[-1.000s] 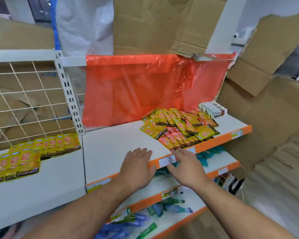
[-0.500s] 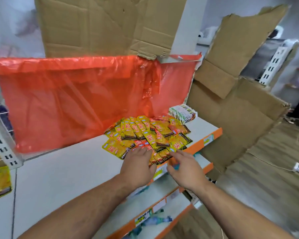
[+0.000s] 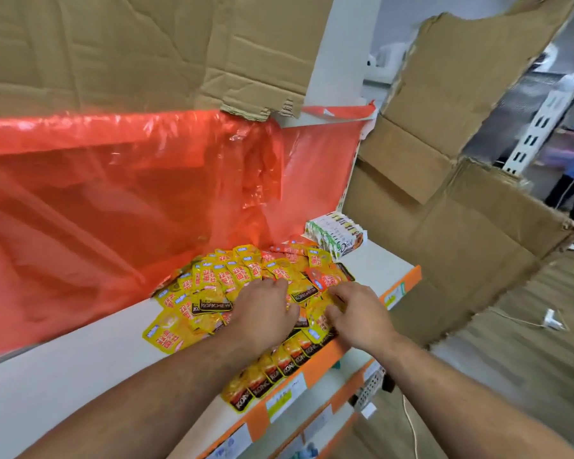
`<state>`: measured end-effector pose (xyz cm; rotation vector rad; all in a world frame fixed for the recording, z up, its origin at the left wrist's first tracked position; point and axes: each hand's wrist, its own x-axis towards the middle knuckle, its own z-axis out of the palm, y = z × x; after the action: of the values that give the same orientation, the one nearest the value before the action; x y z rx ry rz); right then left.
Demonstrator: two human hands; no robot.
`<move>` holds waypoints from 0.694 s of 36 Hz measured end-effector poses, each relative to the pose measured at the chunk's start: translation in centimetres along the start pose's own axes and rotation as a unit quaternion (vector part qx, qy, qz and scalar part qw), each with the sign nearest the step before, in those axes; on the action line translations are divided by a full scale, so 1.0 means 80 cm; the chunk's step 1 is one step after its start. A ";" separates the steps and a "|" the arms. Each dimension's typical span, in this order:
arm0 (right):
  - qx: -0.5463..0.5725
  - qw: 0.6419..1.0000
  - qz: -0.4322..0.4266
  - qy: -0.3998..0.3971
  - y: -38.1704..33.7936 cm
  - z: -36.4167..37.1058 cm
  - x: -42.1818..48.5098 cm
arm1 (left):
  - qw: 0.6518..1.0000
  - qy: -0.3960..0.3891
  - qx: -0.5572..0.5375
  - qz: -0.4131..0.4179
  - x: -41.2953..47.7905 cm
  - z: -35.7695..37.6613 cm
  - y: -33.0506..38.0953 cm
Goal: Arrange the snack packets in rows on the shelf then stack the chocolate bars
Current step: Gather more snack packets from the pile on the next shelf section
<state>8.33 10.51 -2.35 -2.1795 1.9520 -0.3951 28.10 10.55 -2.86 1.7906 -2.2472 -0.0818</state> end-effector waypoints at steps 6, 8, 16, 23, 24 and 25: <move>0.000 1.000 -0.024 -0.005 0.035 0.000 0.059 | 0.995 -0.042 -0.017 -0.086 0.034 0.008 0.018; -0.006 0.999 -0.037 -0.012 0.047 0.001 0.079 | 0.992 -0.045 -0.015 -0.115 0.042 0.011 0.023; 0.007 0.990 -0.105 -0.091 0.087 0.011 0.147 | 0.974 -0.015 -0.002 -0.228 0.063 0.024 0.050; 0.018 0.982 -0.125 -0.143 0.098 0.015 0.172 | 0.938 -0.011 -0.068 -0.338 0.072 0.027 0.065; 0.009 0.982 -0.128 -0.140 0.098 0.014 0.175 | 0.929 -0.005 -0.091 -0.357 0.073 0.027 0.066; 0.004 0.982 -0.131 -0.136 0.098 0.012 0.178 | 0.920 0.002 -0.112 -0.376 0.073 0.027 0.066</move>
<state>2.61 -4.53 -4.72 -2.3494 1.5266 -0.1291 21.40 5.94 -2.82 2.3817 -1.3470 -0.4567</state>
